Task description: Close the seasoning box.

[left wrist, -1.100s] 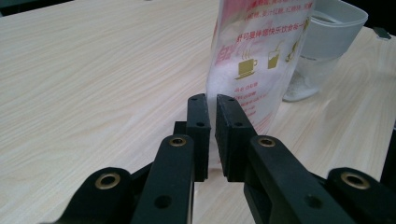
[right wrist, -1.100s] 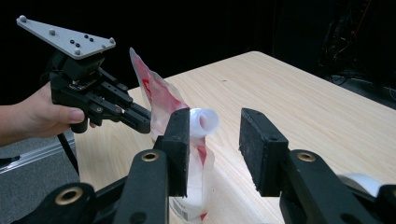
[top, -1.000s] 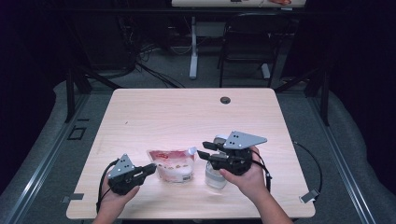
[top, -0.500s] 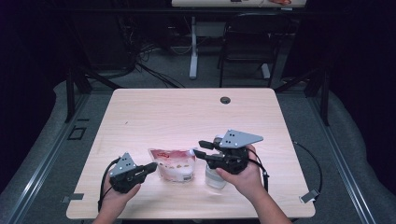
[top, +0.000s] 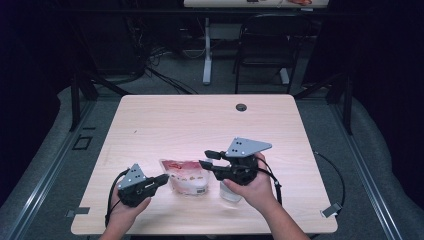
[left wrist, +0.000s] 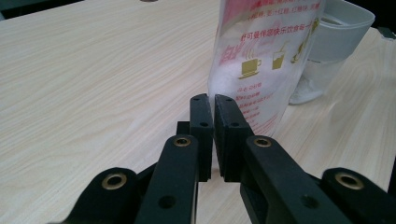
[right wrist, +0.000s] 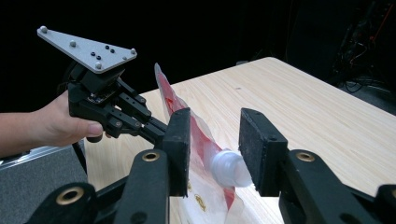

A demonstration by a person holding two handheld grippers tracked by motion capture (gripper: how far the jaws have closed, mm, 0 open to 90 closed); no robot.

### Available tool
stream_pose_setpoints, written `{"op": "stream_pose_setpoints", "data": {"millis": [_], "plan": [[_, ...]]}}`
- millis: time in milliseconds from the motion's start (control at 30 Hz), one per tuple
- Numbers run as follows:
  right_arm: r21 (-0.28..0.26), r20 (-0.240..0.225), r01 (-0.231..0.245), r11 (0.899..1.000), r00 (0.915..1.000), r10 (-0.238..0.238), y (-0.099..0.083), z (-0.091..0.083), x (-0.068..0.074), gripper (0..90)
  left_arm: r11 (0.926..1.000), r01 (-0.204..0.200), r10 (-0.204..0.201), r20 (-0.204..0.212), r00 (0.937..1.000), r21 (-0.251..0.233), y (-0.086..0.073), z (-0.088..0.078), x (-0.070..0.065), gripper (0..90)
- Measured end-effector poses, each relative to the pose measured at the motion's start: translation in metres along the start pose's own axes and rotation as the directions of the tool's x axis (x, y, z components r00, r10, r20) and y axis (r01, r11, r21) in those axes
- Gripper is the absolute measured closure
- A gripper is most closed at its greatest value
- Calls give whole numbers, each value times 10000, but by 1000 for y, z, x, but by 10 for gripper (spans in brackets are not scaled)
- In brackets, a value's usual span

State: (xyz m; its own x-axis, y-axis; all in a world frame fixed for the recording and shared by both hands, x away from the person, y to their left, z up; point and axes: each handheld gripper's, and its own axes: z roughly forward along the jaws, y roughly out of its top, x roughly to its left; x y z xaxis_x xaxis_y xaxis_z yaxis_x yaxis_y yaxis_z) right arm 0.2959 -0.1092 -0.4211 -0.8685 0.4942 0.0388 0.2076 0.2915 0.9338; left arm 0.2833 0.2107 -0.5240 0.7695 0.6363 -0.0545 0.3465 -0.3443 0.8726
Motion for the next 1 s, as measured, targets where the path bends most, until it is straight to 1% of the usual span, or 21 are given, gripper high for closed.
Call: {"op": "stream_pose_setpoints", "data": {"millis": [233, 400, 667, 867, 1000], "plan": [[228, -73, 2, 9997, 10000, 0, 0, 11, -1, 658, 10000, 2, -2, 14, 10000, -45, 0, 0, 0, 867], [275, -134, -12, 9996, 9999, 16, 0, 16, 0, 670, 10000, -16, 16, 14, 10000, -29, 0, 0, 0, 868], [545, -173, 194, 9983, 9997, -185, 2, 25, 1, 690, 10000, -14, 14, 27, 10000, -44, 0, 0, 0, 869], [675, -214, 245, 9974, 9995, -231, 3, 32, 2, 695, 10000, -22, 22, 31, 10000, -38, 0, 0, 0, 871], [850, -262, 374, 9957, 9990, -353, 3, 35, 3, 694, 10000, -19, 19, 22, 10000, -34, 0, 0, 0, 874]]}}
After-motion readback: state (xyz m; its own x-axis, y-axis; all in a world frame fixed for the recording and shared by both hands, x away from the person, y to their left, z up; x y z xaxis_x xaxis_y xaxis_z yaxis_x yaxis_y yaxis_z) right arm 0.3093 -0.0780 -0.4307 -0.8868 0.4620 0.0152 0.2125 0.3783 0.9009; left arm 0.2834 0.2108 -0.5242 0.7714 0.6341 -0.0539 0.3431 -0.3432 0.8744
